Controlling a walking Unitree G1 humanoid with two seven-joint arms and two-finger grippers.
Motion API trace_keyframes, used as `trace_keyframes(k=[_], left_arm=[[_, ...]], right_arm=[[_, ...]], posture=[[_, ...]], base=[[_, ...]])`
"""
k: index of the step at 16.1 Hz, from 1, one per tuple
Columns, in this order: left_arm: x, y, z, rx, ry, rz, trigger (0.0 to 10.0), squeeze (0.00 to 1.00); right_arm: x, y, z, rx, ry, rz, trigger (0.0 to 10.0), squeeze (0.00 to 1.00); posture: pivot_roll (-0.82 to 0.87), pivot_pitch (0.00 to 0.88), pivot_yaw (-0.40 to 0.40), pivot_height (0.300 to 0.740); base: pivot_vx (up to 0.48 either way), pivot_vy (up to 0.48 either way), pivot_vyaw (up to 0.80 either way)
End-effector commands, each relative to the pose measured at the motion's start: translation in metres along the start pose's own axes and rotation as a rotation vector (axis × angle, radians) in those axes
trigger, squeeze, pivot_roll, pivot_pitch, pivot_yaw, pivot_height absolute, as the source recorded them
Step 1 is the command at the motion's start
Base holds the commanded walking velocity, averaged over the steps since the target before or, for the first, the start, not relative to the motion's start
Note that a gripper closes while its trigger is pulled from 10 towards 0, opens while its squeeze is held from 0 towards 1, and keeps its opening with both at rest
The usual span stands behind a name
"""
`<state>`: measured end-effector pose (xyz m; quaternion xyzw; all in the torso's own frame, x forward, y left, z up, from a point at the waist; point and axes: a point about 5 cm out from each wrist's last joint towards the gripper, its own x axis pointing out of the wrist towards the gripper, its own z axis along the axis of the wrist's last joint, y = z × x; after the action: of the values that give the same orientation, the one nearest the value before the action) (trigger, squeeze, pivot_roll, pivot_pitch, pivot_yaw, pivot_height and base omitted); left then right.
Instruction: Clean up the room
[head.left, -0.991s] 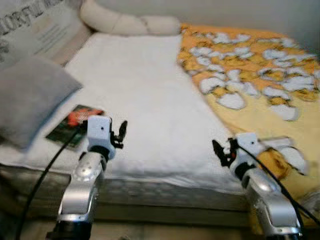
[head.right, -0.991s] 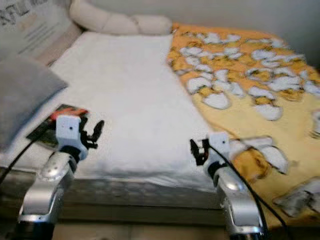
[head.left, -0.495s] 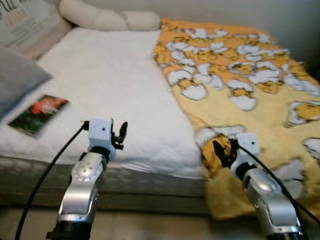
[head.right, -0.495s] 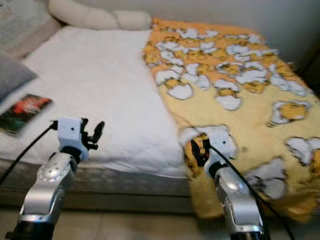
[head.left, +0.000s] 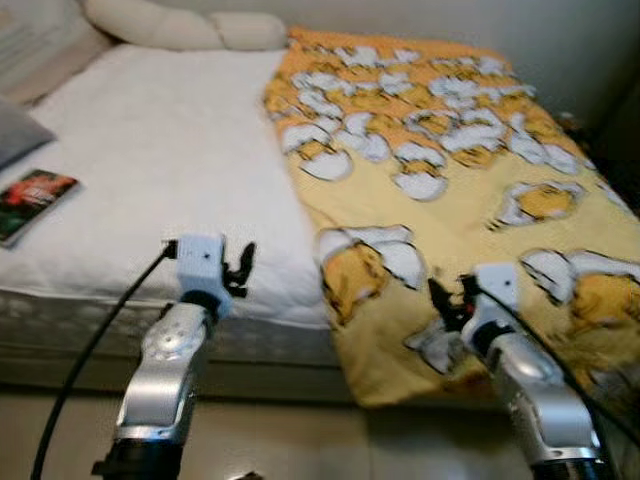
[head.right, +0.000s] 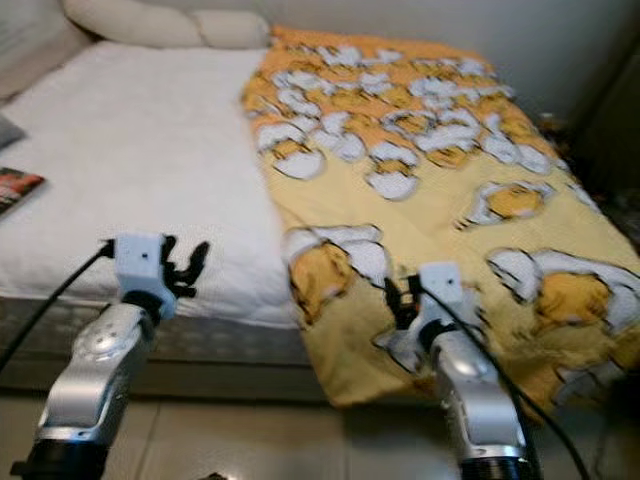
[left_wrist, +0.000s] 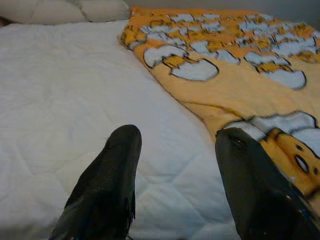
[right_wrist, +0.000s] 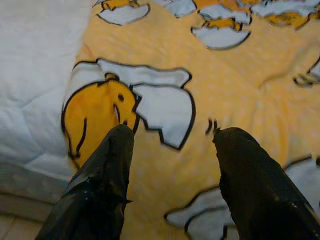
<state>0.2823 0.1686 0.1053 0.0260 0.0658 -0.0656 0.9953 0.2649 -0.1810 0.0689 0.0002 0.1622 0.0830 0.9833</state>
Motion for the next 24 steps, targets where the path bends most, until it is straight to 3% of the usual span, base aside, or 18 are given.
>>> trace_keyframes(k=[1, 6, 15, 19, 21, 24], left_arm=[[0.0019, 0.0003, 0.0033, 0.003, -0.010, -0.022, 10.0, 0.00], [0.0018, -0.0012, 0.0063, 0.007, -0.028, -0.043, 10.0, 0.00], [-0.0016, -0.0006, 0.0042, -0.005, -0.030, -0.044, 10.0, 0.00], [-0.0019, -0.0005, 0.0036, -0.005, -0.028, -0.044, 10.0, 0.00], [-0.0021, -0.0006, 0.0038, -0.007, -0.029, -0.051, 10.0, 0.00], [-0.0016, -0.0012, 0.0040, -0.009, -0.028, -0.062, 10.0, 0.00]], right_arm=[[0.0008, 0.0012, 0.0027, -0.005, -0.007, 0.005, 10.0, 0.00], [0.0036, 0.0015, 0.0034, 0.008, -0.002, 0.007, 10.0, 0.00], [0.0056, 0.0023, 0.0052, -0.016, -0.006, 0.028, 10.0, 0.00], [0.0076, 0.0071, 0.0062, -0.095, 0.000, 0.055, 10.0, 0.00], [0.0079, 0.0036, 0.0042, -0.034, 0.000, 0.019, 10.0, 0.00], [0.0085, 0.0025, 0.0047, -0.046, 0.000, 0.022, 10.0, 0.00]], posture=[[-0.01, 0.000, 0.005, 0.740], [0.00, 0.000, 0.004, 0.740], [0.00, 0.000, -0.005, 0.740], [0.00, 0.000, -0.006, 0.740], [0.00, 0.000, -0.006, 0.740], [0.00, 0.000, 0.002, 0.740]], base=[[0.000, 0.000, 0.00], [0.000, 0.000, -0.61], [0.264, 0.000, 0.00], [0.269, 0.000, 0.40], [0.291, 0.000, 0.00], [0.309, 0.000, 0.00]])
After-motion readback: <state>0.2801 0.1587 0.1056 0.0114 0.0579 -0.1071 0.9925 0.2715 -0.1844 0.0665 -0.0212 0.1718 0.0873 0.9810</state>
